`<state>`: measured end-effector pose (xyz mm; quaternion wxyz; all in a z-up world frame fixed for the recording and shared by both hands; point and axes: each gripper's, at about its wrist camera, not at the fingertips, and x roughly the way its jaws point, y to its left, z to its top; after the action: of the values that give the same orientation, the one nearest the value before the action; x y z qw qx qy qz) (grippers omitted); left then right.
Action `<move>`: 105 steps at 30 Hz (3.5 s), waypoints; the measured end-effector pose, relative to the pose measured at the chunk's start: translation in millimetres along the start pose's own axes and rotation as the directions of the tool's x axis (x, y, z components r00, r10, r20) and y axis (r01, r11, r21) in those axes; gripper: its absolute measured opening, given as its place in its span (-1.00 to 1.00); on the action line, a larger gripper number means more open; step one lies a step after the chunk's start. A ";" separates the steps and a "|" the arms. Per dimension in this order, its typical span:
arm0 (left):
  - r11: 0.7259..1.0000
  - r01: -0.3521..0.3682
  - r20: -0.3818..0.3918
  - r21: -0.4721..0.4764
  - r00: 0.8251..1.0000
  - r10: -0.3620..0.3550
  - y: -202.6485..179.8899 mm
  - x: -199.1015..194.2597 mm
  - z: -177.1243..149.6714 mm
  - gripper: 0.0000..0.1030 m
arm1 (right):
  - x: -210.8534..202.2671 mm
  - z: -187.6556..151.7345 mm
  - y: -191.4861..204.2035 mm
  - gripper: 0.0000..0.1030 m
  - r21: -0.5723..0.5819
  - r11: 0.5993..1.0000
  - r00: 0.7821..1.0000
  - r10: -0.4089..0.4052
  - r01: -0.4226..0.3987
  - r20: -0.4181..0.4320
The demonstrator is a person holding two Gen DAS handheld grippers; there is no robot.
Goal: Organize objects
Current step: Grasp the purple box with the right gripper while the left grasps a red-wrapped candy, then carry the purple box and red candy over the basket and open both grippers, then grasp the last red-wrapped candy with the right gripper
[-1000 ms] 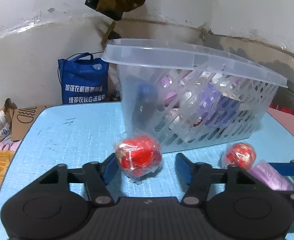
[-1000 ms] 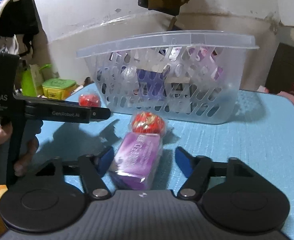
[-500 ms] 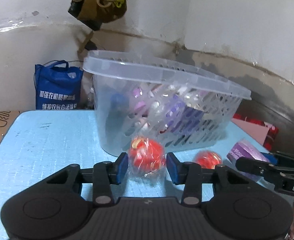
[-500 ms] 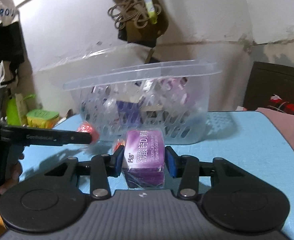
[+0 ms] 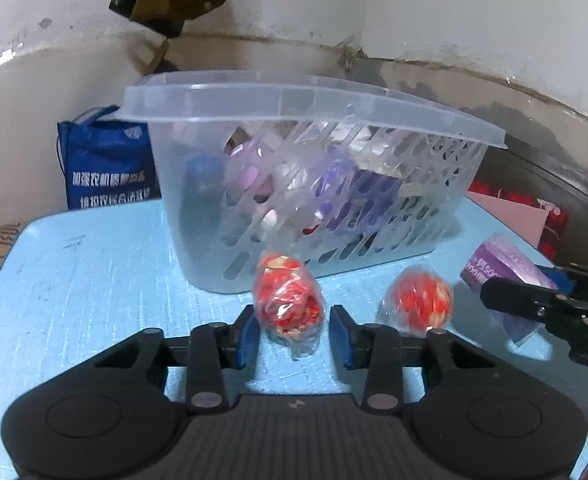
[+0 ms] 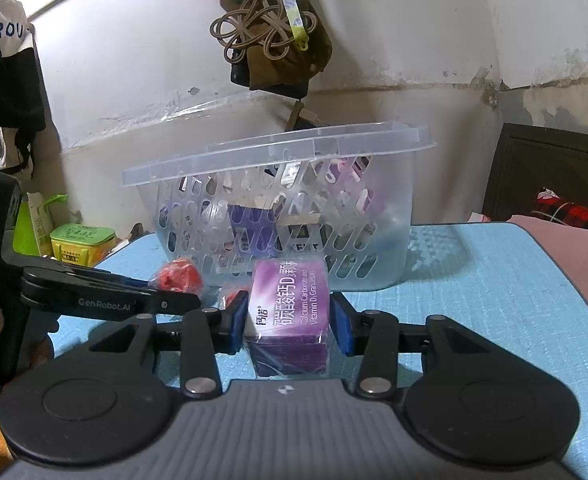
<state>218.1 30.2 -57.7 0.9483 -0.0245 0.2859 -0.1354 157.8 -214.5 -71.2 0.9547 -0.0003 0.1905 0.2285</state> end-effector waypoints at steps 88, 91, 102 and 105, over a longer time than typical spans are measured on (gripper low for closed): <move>0.978 -0.109 0.003 -0.177 0.994 0.112 26.9 -15.8 -14.7 0.60 | 44.3 15.9 -0.8 0.70 0.036 0.996 0.968 0.088 -0.082 -0.235; 0.980 -0.102 -0.016 -0.169 0.995 0.101 26.0 -12.9 -16.9 0.60 | 40.4 13.3 0.9 0.39 0.027 0.997 0.970 0.077 -0.073 -0.229; 0.984 -0.096 -0.012 -0.149 0.995 0.095 22.9 -12.0 -18.2 0.60 | 30.9 9.4 -0.8 -0.05 0.039 0.995 0.983 0.094 -0.088 -0.158; 0.984 -0.095 -0.011 -0.150 0.995 0.094 22.9 -12.0 -18.6 0.60 | 28.8 9.2 -0.2 -0.05 0.038 0.996 0.987 0.091 -0.087 -0.134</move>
<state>203.9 56.1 -69.6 0.9486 -0.0822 0.2978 -0.0682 184.9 -201.3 -73.2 0.9283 0.0081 0.2585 0.2672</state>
